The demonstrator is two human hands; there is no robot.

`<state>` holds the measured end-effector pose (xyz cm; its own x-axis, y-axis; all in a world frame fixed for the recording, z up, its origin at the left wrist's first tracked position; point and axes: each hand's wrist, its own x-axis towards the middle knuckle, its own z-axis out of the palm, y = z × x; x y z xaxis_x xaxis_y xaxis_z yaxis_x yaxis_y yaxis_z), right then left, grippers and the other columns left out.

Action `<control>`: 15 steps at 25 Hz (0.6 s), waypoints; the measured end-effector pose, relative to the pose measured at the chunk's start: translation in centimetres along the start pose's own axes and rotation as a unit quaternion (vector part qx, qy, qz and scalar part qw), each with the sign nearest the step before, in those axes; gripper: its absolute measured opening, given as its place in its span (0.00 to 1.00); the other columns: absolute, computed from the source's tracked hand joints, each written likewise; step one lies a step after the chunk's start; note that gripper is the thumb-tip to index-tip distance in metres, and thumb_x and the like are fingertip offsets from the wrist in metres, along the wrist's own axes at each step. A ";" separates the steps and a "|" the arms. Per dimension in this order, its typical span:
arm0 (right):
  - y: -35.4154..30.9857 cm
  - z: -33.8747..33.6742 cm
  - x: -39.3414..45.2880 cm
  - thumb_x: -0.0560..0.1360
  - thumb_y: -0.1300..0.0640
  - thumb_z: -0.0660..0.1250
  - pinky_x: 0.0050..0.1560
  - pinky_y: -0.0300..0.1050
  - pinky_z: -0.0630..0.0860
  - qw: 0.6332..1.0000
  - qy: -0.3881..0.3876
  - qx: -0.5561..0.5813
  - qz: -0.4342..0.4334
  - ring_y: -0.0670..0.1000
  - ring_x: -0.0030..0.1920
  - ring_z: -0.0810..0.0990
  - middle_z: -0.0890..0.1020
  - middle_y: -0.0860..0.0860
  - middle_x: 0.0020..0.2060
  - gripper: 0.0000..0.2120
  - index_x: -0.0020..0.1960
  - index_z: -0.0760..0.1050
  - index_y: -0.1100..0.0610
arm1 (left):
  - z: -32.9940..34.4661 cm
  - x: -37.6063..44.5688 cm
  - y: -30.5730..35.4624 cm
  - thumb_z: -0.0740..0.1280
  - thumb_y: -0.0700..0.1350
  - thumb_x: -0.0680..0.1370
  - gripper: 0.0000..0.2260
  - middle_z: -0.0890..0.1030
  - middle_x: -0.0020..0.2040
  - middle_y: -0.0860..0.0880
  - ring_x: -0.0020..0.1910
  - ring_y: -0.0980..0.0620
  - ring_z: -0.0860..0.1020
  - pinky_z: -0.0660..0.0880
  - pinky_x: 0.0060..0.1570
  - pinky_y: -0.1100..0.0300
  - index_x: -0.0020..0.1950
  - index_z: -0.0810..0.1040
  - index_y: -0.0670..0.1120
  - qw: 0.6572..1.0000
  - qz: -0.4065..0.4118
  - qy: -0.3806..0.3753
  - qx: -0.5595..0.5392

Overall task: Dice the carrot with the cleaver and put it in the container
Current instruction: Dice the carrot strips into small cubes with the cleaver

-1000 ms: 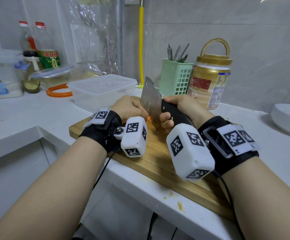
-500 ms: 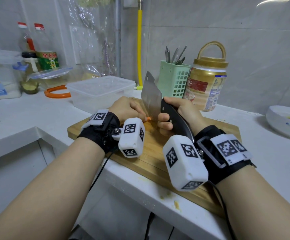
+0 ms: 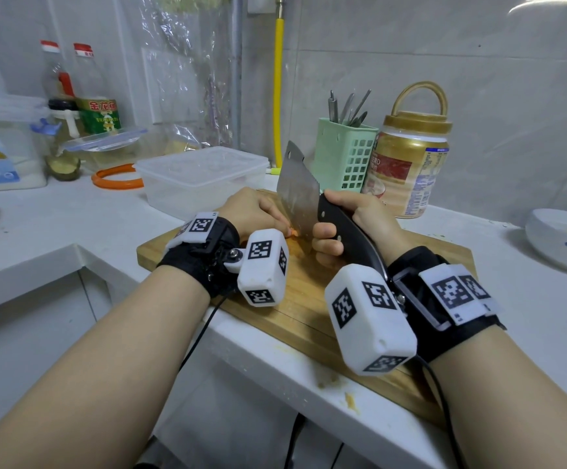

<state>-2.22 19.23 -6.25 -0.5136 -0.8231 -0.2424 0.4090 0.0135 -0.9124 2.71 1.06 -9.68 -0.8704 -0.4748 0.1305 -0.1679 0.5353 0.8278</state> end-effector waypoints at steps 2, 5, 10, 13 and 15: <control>0.0 0.0 -0.1 0.80 0.49 0.54 0.25 0.35 0.60 1.000 0.000 0.003 0.001 0.49 0.17 0.64 0.67 0.51 0.22 0.12 0.43 0.62 0.57 | 0.0 0.0 0.0 0.80 0.42 0.66 0.04 0.86 0.42 0.49 0.50 0.50 0.82 0.77 0.60 0.49 0.37 0.86 0.47 1.000 0.002 -0.002 0.002; -0.1 0.1 -0.1 0.80 0.49 0.54 0.25 0.36 0.59 1.000 0.000 -0.001 0.000 0.49 0.17 0.64 0.67 0.51 0.22 0.12 0.44 0.62 0.57 | 0.0 0.0 0.0 0.80 0.42 0.66 0.04 0.86 0.41 0.50 0.50 0.51 0.82 0.77 0.59 0.49 0.37 0.86 0.47 1.000 0.005 -0.002 0.006; 0.0 0.1 -0.1 0.80 0.49 0.54 0.28 0.39 0.57 1.000 -0.001 -0.003 -0.003 0.49 0.18 0.64 0.67 0.51 0.22 0.13 0.43 0.63 0.57 | -0.1 0.0 -0.1 0.80 0.43 0.66 0.04 0.86 0.40 0.51 0.49 0.51 0.83 0.77 0.58 0.49 0.37 0.86 0.48 1.000 0.006 -0.004 0.004; 0.0 0.3 -0.2 0.80 0.49 0.54 0.31 0.42 0.55 1.000 -0.001 -0.011 -0.004 0.49 0.17 0.64 0.67 0.51 0.22 0.14 0.42 0.63 0.57 | 0.0 -0.1 0.0 0.79 0.41 0.66 0.05 0.85 0.38 0.52 0.48 0.52 0.82 0.78 0.58 0.50 0.35 0.86 0.49 1.000 0.009 0.003 0.004; 0.1 0.3 -0.2 0.80 0.49 0.53 0.31 0.42 0.55 1.000 0.003 -0.018 -0.003 0.49 0.17 0.65 0.67 0.51 0.22 0.14 0.42 0.63 0.58 | 0.0 -0.1 0.0 0.79 0.41 0.66 0.06 0.85 0.37 0.53 0.48 0.52 0.82 0.78 0.58 0.50 0.34 0.86 0.51 1.000 0.009 0.002 0.004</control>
<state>-1.85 19.18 -6.17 -0.5215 -0.8194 -0.2381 0.3773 0.0288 -0.9256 2.77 1.09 -9.66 -0.8716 -0.4676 0.1474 -0.1563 0.5500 0.8204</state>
